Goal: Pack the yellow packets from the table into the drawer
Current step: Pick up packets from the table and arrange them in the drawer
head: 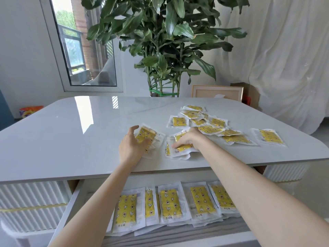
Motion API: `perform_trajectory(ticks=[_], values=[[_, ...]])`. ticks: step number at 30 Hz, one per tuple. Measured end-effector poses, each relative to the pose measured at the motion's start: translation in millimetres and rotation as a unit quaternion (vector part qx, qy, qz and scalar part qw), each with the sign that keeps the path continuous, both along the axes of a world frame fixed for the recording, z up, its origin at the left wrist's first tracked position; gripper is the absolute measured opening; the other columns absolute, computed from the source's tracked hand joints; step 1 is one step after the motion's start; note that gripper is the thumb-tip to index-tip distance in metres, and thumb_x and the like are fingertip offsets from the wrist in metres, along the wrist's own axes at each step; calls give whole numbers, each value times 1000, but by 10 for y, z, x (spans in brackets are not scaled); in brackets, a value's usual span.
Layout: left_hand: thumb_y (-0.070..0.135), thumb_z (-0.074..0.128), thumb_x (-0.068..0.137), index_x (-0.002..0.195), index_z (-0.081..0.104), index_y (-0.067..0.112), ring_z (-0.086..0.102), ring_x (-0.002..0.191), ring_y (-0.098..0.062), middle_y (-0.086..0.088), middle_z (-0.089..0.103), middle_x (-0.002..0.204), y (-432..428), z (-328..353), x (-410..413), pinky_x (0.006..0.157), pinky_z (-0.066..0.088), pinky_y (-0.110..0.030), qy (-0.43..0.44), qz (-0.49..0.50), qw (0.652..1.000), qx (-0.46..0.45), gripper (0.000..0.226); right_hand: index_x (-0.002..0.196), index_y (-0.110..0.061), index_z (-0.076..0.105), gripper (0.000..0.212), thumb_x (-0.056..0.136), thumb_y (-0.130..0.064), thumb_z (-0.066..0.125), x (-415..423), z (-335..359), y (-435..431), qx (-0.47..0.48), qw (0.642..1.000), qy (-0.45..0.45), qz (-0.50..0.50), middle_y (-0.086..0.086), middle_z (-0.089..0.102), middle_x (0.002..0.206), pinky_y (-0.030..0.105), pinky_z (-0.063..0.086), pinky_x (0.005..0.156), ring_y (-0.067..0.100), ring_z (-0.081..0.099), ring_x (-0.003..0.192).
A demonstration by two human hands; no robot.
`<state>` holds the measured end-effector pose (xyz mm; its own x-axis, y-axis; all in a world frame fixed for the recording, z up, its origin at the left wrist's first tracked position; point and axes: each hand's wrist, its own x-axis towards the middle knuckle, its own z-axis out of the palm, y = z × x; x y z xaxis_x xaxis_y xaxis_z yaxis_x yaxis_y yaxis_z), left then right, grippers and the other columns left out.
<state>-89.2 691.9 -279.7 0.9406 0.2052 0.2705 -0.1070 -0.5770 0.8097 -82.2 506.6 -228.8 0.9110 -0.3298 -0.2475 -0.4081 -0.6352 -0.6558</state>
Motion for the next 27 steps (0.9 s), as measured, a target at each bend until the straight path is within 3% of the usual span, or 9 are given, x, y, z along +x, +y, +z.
perform_trajectory(ticks=[7,12,14,17,20,22,24,27], values=[[31,66,86,136,42,29,56,103,-20,-8,57,126,79,30,-162,88,49,-33,-2,-37,994,-104,55,150,-7,10,115,66,-17,87,-180,-55,-19,90,995,-40,2,9,35,149,32,39,102,25,37,136],[19,67,87,137,44,21,62,95,-24,-12,59,121,195,104,-410,76,54,-31,29,-80,969,-232,56,145,-8,26,101,65,-14,87,-388,-83,-74,158,984,-69,38,5,44,142,27,45,94,21,46,128],[19,66,87,138,43,21,64,92,-24,-11,60,122,268,132,-525,74,55,-30,55,-92,962,-251,55,130,-7,45,88,56,-17,92,-504,-89,-108,190,978,-28,76,6,58,128,28,49,93,19,58,114],[18,65,88,139,42,22,65,84,-19,-10,62,118,379,162,-718,67,54,-25,89,-117,957,-250,56,96,-6,60,36,68,-5,83,-723,-72,-134,256,956,46,137,12,71,96,35,57,79,20,69,81],[19,66,86,140,40,25,67,81,-16,-6,65,111,512,170,-904,62,56,-23,139,-149,954,-221,60,113,-3,58,40,76,-3,75,-921,-100,-130,260,936,124,202,15,71,103,34,59,70,22,71,79],[16,67,85,140,41,26,68,91,-23,-8,67,110,636,145,-1010,78,57,-32,186,-182,942,-210,61,119,-4,54,45,79,-4,73,-1001,-137,-97,248,928,150,233,14,69,108,34,59,71,22,70,84],[11,66,86,138,43,27,66,102,-30,-12,67,115,757,109,-1111,92,52,-43,235,-224,921,-217,60,113,-7,57,35,82,-4,71,-1081,-157,-51,234,922,169,257,11,70,104,31,59,69,20,70,84],[5,61,88,134,48,28,67,102,-30,-11,63,124,917,63,-1241,79,58,-37,291,-276,892,-209,53,114,-4,59,34,82,-6,71,-1151,-226,28,214,908,213,290,13,69,108,30,60,71,21,70,85]])
